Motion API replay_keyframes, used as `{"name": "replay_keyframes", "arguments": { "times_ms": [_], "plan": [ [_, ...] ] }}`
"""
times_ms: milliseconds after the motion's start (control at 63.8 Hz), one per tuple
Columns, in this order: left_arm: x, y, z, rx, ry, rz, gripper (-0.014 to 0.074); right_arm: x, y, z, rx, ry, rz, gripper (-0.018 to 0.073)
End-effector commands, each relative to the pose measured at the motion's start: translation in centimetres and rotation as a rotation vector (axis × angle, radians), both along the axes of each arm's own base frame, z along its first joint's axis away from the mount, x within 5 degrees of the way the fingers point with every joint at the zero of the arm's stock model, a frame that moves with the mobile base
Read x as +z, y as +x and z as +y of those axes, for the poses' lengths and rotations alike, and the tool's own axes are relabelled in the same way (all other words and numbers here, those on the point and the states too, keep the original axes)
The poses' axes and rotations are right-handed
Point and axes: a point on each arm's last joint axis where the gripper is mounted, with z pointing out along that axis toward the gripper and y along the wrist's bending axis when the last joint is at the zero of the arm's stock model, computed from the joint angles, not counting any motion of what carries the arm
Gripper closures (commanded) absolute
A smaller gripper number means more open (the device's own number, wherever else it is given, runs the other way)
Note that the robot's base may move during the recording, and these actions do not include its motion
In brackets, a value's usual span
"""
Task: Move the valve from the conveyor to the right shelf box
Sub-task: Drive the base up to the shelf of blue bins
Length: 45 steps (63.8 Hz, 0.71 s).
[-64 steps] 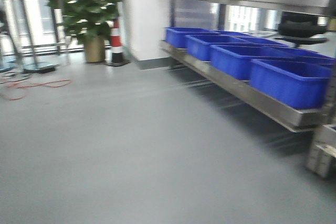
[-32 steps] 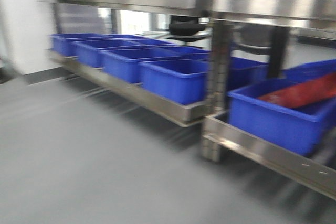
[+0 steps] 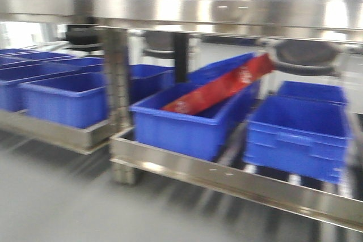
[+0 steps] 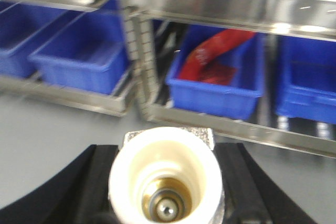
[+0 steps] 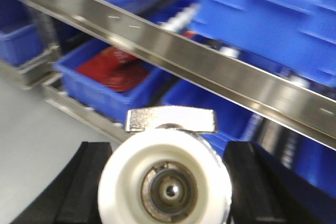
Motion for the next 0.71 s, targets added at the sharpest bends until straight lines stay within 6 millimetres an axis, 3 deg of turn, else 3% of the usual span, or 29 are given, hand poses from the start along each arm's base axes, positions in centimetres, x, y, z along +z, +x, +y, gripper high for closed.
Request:
{"name": "replay_keyframes", "arguments": {
  "times_ms": [0, 689],
  "plan": [
    [0.97, -0.33, -0.21, -0.004, -0.016, -0.071, 0.0708, 1.41, -0.29, -0.14, -0.009, -0.006, -0.1, 0.0713],
    [0.97, -0.33, -0.21, -0.004, -0.016, -0.071, 0.0708, 1.41, -0.29, -0.14, -0.009, -0.006, -0.1, 0.0713]
  ]
}}
